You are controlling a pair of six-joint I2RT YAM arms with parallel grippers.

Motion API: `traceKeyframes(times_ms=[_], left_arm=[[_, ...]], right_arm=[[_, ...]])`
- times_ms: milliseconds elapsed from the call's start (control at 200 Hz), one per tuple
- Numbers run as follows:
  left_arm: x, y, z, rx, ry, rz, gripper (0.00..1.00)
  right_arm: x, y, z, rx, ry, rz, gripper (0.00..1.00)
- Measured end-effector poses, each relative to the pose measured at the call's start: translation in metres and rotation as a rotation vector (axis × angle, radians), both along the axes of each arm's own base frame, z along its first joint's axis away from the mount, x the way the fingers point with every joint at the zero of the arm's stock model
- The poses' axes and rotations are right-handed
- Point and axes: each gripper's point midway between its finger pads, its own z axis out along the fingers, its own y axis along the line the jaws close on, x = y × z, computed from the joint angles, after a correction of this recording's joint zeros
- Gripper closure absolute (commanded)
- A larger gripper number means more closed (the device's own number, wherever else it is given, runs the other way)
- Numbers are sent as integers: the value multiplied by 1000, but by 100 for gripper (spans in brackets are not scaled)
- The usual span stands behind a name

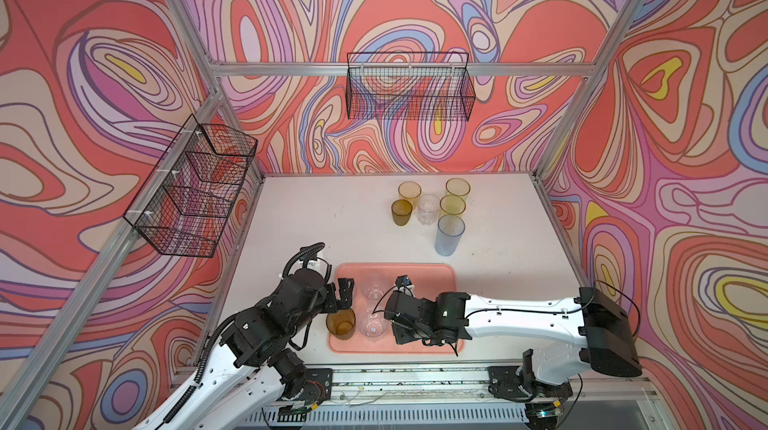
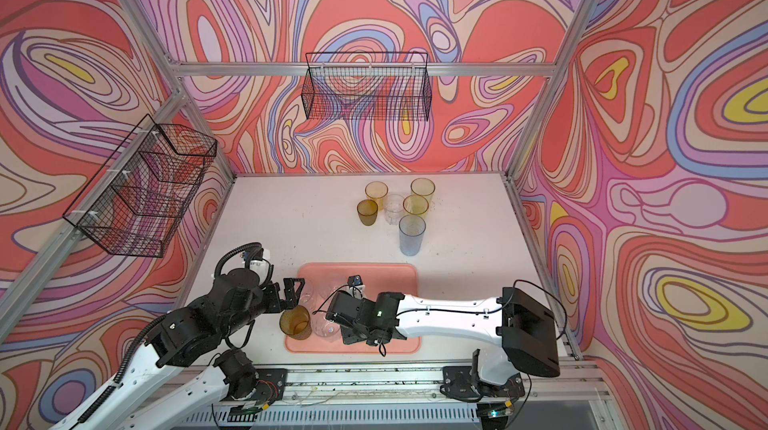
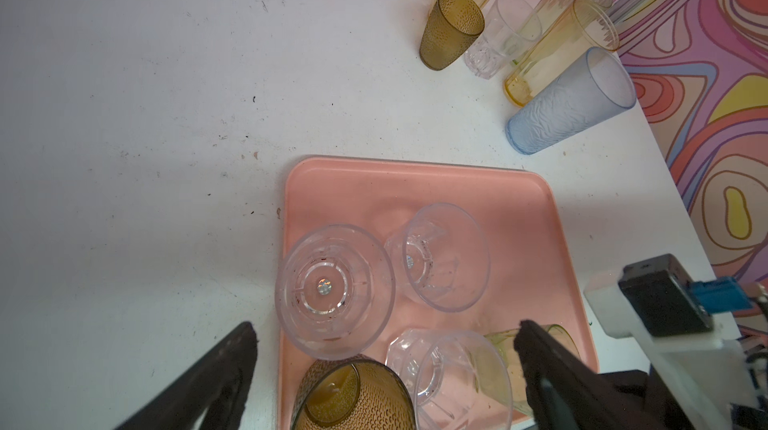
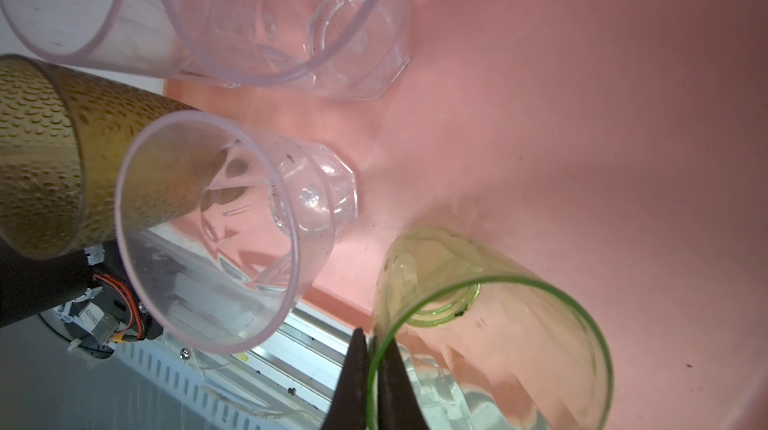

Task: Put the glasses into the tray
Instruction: 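Lower the green glass onto the tray beside the clear glasses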

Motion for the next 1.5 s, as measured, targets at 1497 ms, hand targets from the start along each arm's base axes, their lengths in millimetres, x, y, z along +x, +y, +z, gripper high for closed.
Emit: traceKeyframes(times_ms=[1497], left_arm=[[5,-2,-9,32,10,-1,0]], right_arm=[[9,6,-7,-109,-19,-16,85]])
